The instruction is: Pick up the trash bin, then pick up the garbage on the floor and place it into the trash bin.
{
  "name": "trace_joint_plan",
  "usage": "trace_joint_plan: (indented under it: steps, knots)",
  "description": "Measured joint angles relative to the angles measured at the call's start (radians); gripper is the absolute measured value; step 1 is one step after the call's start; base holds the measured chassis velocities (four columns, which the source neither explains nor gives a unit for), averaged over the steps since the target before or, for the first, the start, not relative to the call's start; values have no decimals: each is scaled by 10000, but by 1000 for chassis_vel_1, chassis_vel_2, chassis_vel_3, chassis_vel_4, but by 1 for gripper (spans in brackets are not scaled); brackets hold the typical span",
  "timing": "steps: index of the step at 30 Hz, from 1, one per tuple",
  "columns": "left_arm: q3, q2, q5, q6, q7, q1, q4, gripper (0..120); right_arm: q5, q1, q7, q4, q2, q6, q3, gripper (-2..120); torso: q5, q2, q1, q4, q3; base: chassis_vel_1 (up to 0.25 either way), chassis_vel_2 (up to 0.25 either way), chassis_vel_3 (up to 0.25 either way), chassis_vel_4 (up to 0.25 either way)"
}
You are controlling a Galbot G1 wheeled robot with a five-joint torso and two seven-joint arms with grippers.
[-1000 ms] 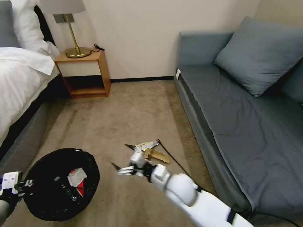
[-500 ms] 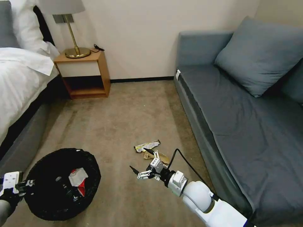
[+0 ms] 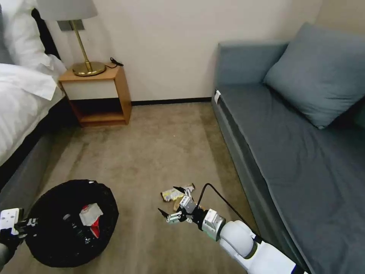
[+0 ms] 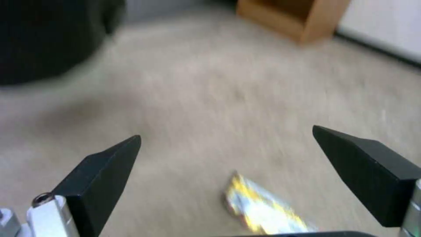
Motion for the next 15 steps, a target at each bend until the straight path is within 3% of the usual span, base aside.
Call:
trace_joint_plan:
  steps: [3, 4, 8, 15]
  knots:
    - [-68, -38, 20, -37, 20, 89, 38, 3, 221, 430, 20, -343, -121, -1142, -272, 100, -3, -1, 0, 2, -1, -97, 69, 95, -74]
    - [-68, -38, 20, -37, 20, 89, 38, 3, 221, 430, 20, -343, -121, -1142, -272, 100, -3, -1, 0, 2, -1, -70, 22, 42, -45]
    - [-127, -46, 57, -50, 35, 175, 49, 3, 117, 1144, -770, -991, -201, -2707, -695, 100, -1, 0, -1, 6, -4, 11, -11, -10, 13]
    - [-157, -120, 72, -55, 51, 192, 50, 3, 76, 1889, -1149, -1822, -29, -3199, -1244, 100, -1, 0, -2, 5, -3, 11, -11, -12, 15]
